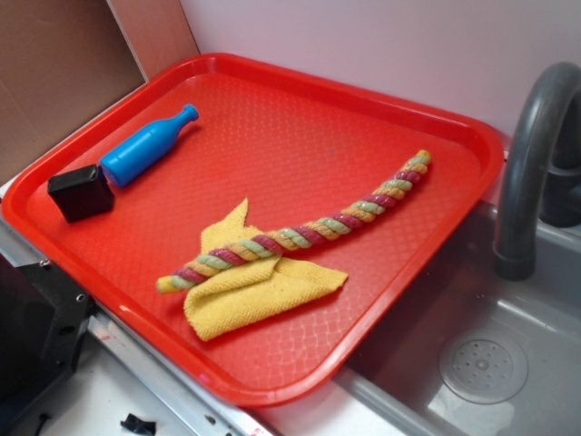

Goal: Grab the multicolored rope.

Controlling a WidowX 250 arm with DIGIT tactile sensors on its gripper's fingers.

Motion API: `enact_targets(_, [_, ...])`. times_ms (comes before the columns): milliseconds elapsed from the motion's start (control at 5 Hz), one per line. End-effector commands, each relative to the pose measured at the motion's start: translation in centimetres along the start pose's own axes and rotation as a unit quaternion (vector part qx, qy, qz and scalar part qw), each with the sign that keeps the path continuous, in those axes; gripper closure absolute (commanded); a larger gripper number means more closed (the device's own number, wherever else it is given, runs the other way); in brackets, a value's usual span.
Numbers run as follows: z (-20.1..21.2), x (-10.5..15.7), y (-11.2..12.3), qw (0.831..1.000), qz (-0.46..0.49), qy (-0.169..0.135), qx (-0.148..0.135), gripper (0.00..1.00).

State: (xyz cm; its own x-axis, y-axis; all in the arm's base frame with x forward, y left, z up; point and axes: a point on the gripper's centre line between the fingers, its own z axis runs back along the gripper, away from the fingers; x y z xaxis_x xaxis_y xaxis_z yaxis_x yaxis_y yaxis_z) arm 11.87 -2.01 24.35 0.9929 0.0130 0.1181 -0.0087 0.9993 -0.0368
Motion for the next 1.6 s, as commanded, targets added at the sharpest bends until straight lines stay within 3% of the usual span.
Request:
enact_targets(0, [0.0,0.0,0.0,1.0,0.0,0.0,0.0,0.0])
enact_targets(200, [-1.4,1.3,-1.4,0.999,-0.012,-0.018,-0.024,0.0])
enact_targets(400, [-5.6,4.5,-4.1,0.998,0.01,-0.046,-0.037,0.0])
enact_targets(600, [-9.0,7.0,-6.2,0.998,-0.005,-0.048,-0.05,0.0])
enact_targets(1000, [-15.8,10.3,-10.4,0.995,-0.066,-0.013,-0.069,0.0])
enact_targets(1400, [-20.8,11.2,-12.6,0.992,-0.112,0.032,-0.052,0.0])
